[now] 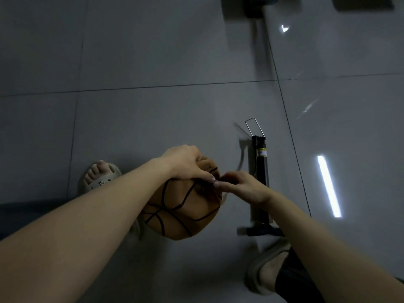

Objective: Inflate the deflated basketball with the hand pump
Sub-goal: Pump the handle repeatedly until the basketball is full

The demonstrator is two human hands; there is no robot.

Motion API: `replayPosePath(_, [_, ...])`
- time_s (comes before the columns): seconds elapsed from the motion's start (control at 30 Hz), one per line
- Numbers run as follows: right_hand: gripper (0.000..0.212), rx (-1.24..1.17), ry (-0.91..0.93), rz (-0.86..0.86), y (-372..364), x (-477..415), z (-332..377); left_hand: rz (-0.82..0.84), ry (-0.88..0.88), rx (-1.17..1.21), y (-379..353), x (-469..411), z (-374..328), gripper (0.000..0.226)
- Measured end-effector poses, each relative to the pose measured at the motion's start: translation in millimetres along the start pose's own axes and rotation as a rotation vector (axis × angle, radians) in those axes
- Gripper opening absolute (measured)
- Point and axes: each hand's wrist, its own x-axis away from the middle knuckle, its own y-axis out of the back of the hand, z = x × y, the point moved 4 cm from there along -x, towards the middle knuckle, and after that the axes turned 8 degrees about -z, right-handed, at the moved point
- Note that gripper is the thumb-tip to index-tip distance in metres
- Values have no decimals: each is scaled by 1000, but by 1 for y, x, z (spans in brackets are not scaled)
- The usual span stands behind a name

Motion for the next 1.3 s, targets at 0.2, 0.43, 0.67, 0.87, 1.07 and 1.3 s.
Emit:
replayPosePath(0.2, [52,-57,-7,45,-6,-1,8,-15,36,52,-1,4,13,74])
replayPosePath(0.43, [30,-7,31,37,-10,-6,11,-24,21,104,-5,8,19,67])
replayPosePath(0.67, [25,98,92,27,-11,-11,10,-41,14,118,-9,10,24,73])
replayPosePath(0.87, [22,166,133,24,-10,-18,4,-32,27,147,-10,10,29,77])
replayPosePath(1.07, [10,182,174,-36,-12,-24,4,-13,27,165,-8,12,34,71])
replayPosePath(1.3, [20,161,153,-59,-13,-20,-1,19,18,122,-4,11,31,52])
